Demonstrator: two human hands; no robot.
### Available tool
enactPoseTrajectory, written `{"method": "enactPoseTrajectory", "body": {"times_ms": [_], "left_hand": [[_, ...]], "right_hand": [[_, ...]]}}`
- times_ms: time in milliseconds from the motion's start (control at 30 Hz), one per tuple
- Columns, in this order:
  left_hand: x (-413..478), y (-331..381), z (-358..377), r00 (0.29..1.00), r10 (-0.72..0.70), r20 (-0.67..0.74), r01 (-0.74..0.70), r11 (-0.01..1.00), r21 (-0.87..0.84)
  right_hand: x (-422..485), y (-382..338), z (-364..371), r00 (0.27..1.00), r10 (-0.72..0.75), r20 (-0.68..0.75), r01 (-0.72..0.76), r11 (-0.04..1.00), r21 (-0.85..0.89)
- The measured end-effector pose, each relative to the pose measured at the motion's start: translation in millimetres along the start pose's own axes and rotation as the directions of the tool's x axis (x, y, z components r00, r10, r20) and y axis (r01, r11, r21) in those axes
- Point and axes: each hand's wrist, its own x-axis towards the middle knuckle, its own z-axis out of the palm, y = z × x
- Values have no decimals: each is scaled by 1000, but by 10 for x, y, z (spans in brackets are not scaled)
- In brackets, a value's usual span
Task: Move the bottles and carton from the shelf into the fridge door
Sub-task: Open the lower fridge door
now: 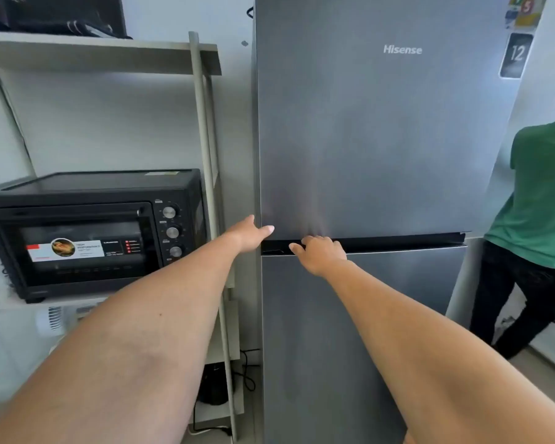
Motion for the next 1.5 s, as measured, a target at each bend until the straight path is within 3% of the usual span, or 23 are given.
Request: {"method": "enactPoseTrajectory", "body": {"times_ms": [133, 233, 400, 633, 700, 800, 933, 1033, 1133, 1300, 1500], "left_hand": [[194, 135, 86, 999, 27, -39, -33, 984, -173], [367, 157, 187, 995, 12, -99, -35, 973, -229], [421, 82, 223, 983, 39, -179, -62, 990, -126], [321, 170, 309, 970, -48, -240, 18, 992, -126], [323, 170, 310, 971, -60, -231, 28, 990, -140], [353, 161, 314, 969, -63, -237, 24, 986, -165], [274, 112, 354, 989, -86, -120, 44, 948, -316], [104, 21, 458, 995, -103, 17, 102, 922, -373], [-145, -69, 661, 990, -65, 126, 104, 940, -326], [-613, -136, 998, 967, 137, 216, -85, 969, -234], [-1195, -55, 1521, 887, 343, 310, -294, 936, -195]], "right_hand": [[165, 36, 201, 999, -21, 34, 20, 1000, 13], [297, 98, 407, 999, -24, -43, 27, 997, 79], [282, 92, 724, 967, -33, -251, 49, 997, 59], [341, 78, 528, 994, -8, -111, 13, 999, 46], [303, 55, 532, 990, 15, -141, -10, 999, 41], [124, 26, 559, 947, 106, -304, -77, 992, 105], [-346, 157, 568, 879, 135, -457, -37, 975, 217], [-586, 301, 438, 891, 127, -436, -2, 961, 275], [-870, 405, 280, 895, 228, -382, -46, 901, 431], [-1331, 630, 51, 877, 390, -281, -156, 783, 602], [-2002, 960, -263, 812, 491, -314, -189, 732, 655]]}}
